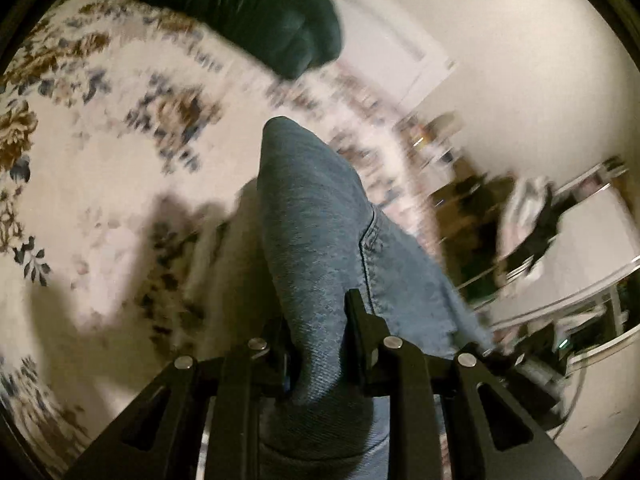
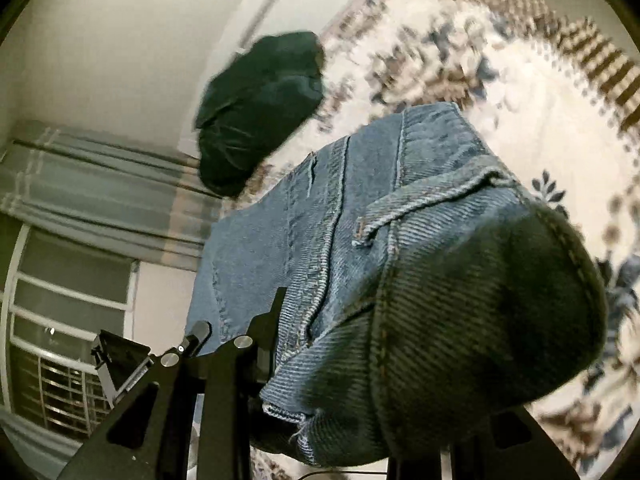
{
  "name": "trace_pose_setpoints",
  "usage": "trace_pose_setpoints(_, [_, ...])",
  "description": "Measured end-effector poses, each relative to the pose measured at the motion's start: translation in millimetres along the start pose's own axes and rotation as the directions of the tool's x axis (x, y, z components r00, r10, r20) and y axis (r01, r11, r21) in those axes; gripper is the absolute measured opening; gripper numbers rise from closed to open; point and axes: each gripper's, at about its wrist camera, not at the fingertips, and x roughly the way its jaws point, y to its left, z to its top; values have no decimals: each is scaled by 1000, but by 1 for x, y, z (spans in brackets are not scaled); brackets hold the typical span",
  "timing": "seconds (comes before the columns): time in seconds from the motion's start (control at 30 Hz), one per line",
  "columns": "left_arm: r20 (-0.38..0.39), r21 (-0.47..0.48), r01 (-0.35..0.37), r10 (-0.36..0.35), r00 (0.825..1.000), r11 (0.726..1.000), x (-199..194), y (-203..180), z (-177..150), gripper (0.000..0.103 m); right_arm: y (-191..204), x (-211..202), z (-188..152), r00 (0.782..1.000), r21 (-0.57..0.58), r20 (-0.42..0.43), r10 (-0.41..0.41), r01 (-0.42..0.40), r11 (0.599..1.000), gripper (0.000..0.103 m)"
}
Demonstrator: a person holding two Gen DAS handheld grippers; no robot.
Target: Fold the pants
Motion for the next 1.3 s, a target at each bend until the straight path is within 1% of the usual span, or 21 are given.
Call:
trace_pose_setpoints(0.1, [-70, -32, -46, 43, 997, 998, 30, 37, -13, 24, -31, 38, 0, 992, 9, -98, -75, 77, 997, 35])
trace_pose_setpoints(0.13, [-65, -60, -41, 37, 997, 997, 30, 48, -19, 25, -40, 41, -3, 988, 36, -133, -78, 83, 996, 38])
trace_pose_setpoints(0.2, [-59, -104, -13, 7, 998, 995, 24, 61, -25, 29, -54, 36, -10, 987, 94, -160, -30, 45, 995, 40])
trace_pose_setpoints(0.23, [-59, -105, -15, 9, 998, 994, 21, 63, -28, 29, -56, 31, -15, 986, 101, -161, -31, 47, 994, 44])
trace_pose_setpoints(0.33, [-63, -66, -35, 31, 998, 997, 16, 54, -32, 30, -59, 14, -27, 988, 78, -126, -93, 103, 992, 44])
trace_pose_setpoints(0.43, [-78, -30, -51, 49, 996, 998, 19, 48, -32, 31, -58, 3, -36, 985, 50, -77, -154, 158, 986, 38])
trace_pose_setpoints(0.57, [-109, 21, -73, 75, 991, 997, 32, 46, -30, 34, -61, 12, -36, 960, 18, -78, -270, 272, 962, 36])
trace_pose_setpoints(0.67, [-120, 73, -139, 147, 982, 988, 24, 30, -25, 35, -53, 13, -33, 947, -8, -87, -308, 309, 951, 37])
trace_pose_setpoints(0.73, [-117, 110, -203, 215, 970, 973, 18, 18, -24, 35, -36, 8, -34, 929, -57, -87, -360, 357, 933, 41])
trace_pose_setpoints(0.77, [-113, 131, -244, 259, 959, 961, 14, 10, -25, 34, -30, 4, -35, 916, -73, -92, -389, 384, 921, 49])
trace_pose_setpoints(0.8, [-101, 149, -275, 291, 951, 950, 9, 3, -26, 36, -18, 1, -37, 893, -108, -92, -440, 431, 896, 53])
trace_pose_setpoints(0.83, [-85, 167, -296, 312, 946, 941, 3, -4, -27, 40, -11, -1, -40, 882, -131, -79, -464, 452, 882, 60])
trace_pose_setpoints(0.87, [-63, 189, -319, 335, 940, 929, -4, -14, -28, 50, 0, -5, -44, 866, -164, -55, -497, 483, 860, 67])
trace_pose_setpoints(0.9, [-50, 207, -335, 352, 935, 919, -8, -20, -30, 68, 11, -9, -48, 851, -193, -30, -525, 510, 838, 69])
trace_pose_setpoints(0.97, [-13, 254, -376, 392, 920, 891, -18, -38, -34, 94, 30, -18, -55, 813, -232, 18, -581, 569, 789, 85])
trace_pose_setpoints(1.07, [29, 315, -409, 422, 906, 857, -31, -59, -40, 97, 55, -34, -64, 769, -257, 87, -634, 632, 731, 102])
trace_pose_setpoints(1.1, [37, 331, -418, 430, 902, 846, -33, -65, -41, 99, 62, -38, -67, 752, -258, 111, -649, 653, 712, 102])
trace_pose_setpoints(1.13, [45, 343, -422, 434, 900, 839, -36, -71, -43, 100, 72, -44, -70, 727, -267, 149, -671, 683, 680, 102])
trace_pose_setpoints(1.2, [61, 353, -430, 439, 897, 831, -43, -81, -45, 100, 88, -54, -76, 695, -278, 202, -690, 716, 640, 102])
trace_pose_setpoints(1.27, [84, 357, -434, 434, 897, 827, -52, -88, -47, 100, 102, -61, -81, 672, -290, 242, -700, 738, 609, 103])
trace_pose_setpoints(1.3, [95, 359, -439, 435, 895, 824, -56, -92, -49, 100, 108, -65, -83, 668, -293, 256, -698, 742, 603, 103])
